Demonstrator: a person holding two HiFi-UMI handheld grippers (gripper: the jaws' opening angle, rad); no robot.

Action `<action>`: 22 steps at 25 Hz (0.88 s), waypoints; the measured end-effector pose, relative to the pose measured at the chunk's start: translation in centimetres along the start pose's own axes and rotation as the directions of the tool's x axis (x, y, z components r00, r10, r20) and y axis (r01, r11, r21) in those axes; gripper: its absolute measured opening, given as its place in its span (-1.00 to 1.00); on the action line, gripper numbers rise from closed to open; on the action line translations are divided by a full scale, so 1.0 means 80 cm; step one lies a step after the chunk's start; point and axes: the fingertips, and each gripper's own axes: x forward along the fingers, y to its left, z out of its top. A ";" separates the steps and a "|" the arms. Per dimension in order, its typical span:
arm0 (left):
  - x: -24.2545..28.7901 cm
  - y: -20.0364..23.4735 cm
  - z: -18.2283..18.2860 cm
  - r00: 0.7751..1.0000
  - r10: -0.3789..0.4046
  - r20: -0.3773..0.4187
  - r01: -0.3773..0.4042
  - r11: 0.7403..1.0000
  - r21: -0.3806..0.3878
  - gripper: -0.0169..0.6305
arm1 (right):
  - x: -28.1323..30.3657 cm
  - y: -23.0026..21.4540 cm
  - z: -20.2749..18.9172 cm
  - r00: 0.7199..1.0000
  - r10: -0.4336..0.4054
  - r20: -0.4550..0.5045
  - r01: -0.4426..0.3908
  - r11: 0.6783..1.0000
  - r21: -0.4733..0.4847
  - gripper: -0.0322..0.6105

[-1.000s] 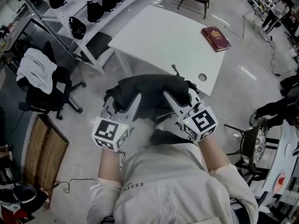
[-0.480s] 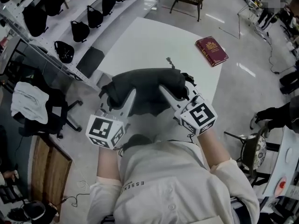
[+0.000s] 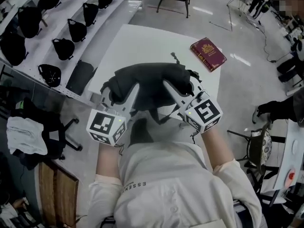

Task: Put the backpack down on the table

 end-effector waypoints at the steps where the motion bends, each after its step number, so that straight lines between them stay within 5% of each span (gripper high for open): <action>1: 0.012 0.010 0.000 1.000 -0.018 0.001 0.018 1.000 0.003 -0.59 | 0.009 -0.010 -0.002 1.000 -0.019 -0.001 0.019 1.000 0.001 -0.59; 10: 0.122 0.101 0.014 0.984 -0.177 0.018 0.177 0.984 0.023 -0.59 | 0.093 -0.100 0.000 0.981 -0.194 -0.019 0.194 0.981 0.003 -0.59; 22: 0.273 0.198 0.043 0.934 -0.339 0.113 0.335 0.941 0.054 -0.59 | 0.186 -0.233 0.016 0.937 -0.349 -0.014 0.346 0.934 -0.090 -0.59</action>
